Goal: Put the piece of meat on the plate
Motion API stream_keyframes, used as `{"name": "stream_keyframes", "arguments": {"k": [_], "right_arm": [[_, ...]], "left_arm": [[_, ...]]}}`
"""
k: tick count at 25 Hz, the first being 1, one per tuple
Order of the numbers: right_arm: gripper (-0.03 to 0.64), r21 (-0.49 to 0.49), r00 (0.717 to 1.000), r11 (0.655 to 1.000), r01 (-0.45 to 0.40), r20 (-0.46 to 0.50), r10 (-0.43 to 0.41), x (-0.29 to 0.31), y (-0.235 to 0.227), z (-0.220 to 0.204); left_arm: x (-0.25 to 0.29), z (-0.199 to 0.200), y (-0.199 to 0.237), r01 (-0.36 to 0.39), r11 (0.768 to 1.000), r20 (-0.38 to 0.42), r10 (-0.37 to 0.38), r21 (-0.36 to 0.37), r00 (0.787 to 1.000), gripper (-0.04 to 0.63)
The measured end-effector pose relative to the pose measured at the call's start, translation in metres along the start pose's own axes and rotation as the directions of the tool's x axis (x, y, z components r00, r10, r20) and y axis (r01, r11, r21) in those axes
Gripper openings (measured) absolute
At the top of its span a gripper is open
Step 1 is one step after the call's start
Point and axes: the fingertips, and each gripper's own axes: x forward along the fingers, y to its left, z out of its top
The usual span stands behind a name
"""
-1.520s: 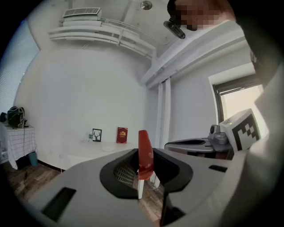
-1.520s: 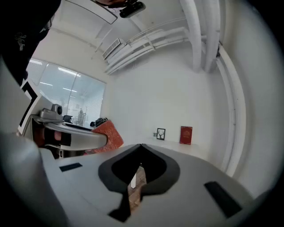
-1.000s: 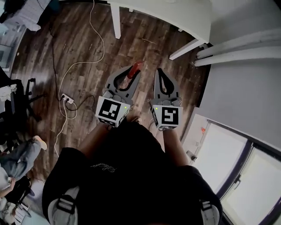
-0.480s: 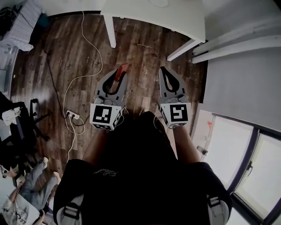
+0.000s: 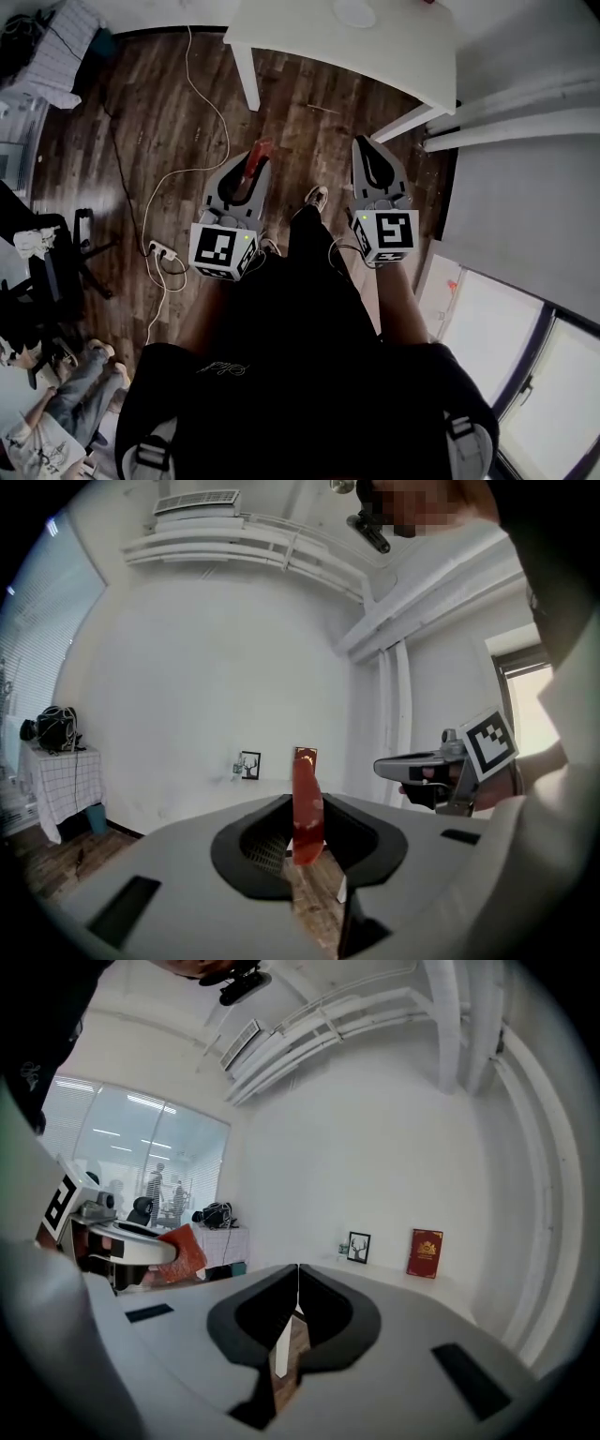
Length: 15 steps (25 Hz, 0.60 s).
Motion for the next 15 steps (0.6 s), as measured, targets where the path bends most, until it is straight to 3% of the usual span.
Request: {"name": "stream_keyframes", "arguments": {"k": [7, 15], "right_arm": [[0.021, 0.041, 0.998, 0.997, -0.067, 0.018, 0.067, 0.068, -0.044, 0.008], [0.021, 0.096, 0.993, 0.988, -0.12, 0.016, 0.119, 0.117, -0.115, 0.002]], "left_arm": [[0.077, 0.022, 0.018, -0.029, 0.999, -0.036, 0.03, 0.026, 0.999, 0.091], [0.183, 0.013, -0.013, 0.046, 0.998, -0.133, -0.04, 0.043, 0.99, 0.091]]}}
